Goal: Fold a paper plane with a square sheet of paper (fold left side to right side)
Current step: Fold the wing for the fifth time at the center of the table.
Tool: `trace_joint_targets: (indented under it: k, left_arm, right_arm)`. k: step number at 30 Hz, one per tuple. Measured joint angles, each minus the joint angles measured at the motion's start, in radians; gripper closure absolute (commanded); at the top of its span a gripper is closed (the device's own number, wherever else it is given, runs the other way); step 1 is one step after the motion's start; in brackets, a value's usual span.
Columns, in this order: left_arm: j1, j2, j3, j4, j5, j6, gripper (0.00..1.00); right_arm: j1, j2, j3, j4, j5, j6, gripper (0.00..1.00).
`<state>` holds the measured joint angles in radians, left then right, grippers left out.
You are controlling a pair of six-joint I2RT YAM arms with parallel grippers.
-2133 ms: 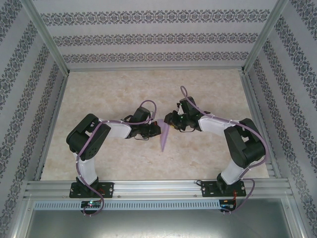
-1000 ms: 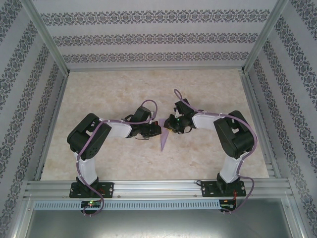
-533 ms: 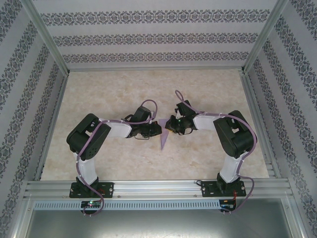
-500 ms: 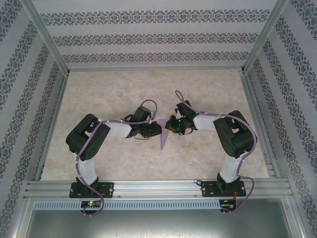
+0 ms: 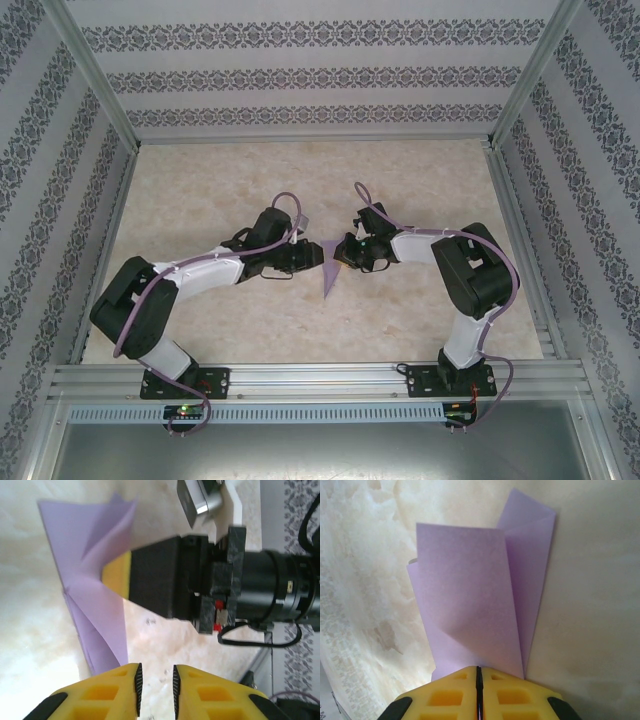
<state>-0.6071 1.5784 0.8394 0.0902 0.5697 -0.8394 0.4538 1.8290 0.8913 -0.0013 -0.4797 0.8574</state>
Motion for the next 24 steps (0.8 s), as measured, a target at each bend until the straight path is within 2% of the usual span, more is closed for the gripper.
trace_joint_targets:
  k: [8,24]
  left_arm:
    - [-0.062,0.073,0.016,0.01,0.109,-0.052,0.77]
    - [-0.083,0.201,0.049,0.006,0.134,-0.073,0.78]
  right_arm:
    - [0.0,0.0,0.0,0.001,0.0,0.0,0.91]
    - [0.0,0.0,0.0,0.001,0.0,0.0,0.91]
